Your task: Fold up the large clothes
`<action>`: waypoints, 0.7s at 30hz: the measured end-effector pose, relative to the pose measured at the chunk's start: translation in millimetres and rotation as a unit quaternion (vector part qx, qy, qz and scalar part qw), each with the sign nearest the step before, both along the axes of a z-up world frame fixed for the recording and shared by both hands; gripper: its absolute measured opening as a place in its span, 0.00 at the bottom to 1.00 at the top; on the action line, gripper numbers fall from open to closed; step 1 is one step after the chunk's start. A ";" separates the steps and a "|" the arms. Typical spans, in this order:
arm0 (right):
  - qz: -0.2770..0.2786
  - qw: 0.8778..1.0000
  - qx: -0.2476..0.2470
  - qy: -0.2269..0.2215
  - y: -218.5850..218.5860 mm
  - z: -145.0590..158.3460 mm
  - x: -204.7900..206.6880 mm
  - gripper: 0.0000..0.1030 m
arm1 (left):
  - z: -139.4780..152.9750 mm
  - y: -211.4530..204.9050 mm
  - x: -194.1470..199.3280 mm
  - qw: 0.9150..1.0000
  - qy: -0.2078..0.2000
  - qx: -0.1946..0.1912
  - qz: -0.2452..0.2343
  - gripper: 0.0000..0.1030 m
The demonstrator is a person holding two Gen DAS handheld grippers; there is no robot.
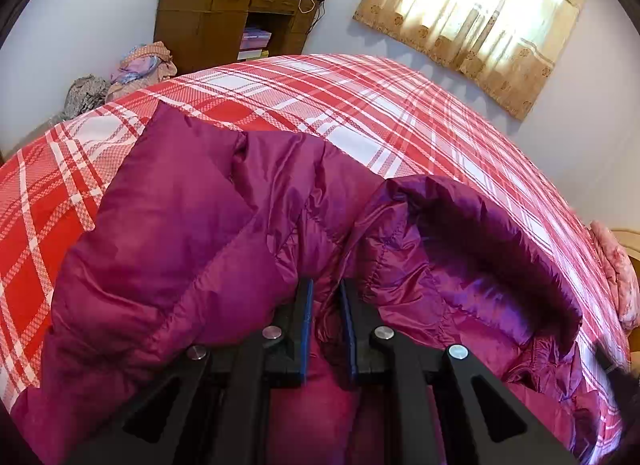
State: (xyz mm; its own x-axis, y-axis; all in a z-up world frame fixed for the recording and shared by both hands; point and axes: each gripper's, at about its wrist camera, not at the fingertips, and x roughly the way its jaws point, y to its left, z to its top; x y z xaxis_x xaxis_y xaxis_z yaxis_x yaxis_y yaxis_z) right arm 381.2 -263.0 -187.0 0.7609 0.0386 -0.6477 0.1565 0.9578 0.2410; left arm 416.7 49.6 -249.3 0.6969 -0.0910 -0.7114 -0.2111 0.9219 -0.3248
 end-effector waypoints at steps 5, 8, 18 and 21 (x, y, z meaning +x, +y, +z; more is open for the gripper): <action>-0.019 0.999 0.038 -0.005 7.7 38.3 40.8 0.28 | 1.1 -2.4 2.2 1.000 -0.001 0.008 -0.001 0.15; -0.040 0.997 0.018 0.062 17.4 11.1 75.5 0.28 | 0.2 1.0 2.2 1.000 -0.003 0.000 -0.001 0.15; 0.039 0.996 -0.047 0.063 31.6 -54.0 52.3 0.22 | 34.8 10.2 -15.4 0.997 -0.008 0.032 -0.073 0.15; 0.038 0.996 -0.052 0.059 32.9 -55.9 52.6 0.22 | 71.9 19.3 -22.9 0.995 -0.055 0.045 -0.072 0.17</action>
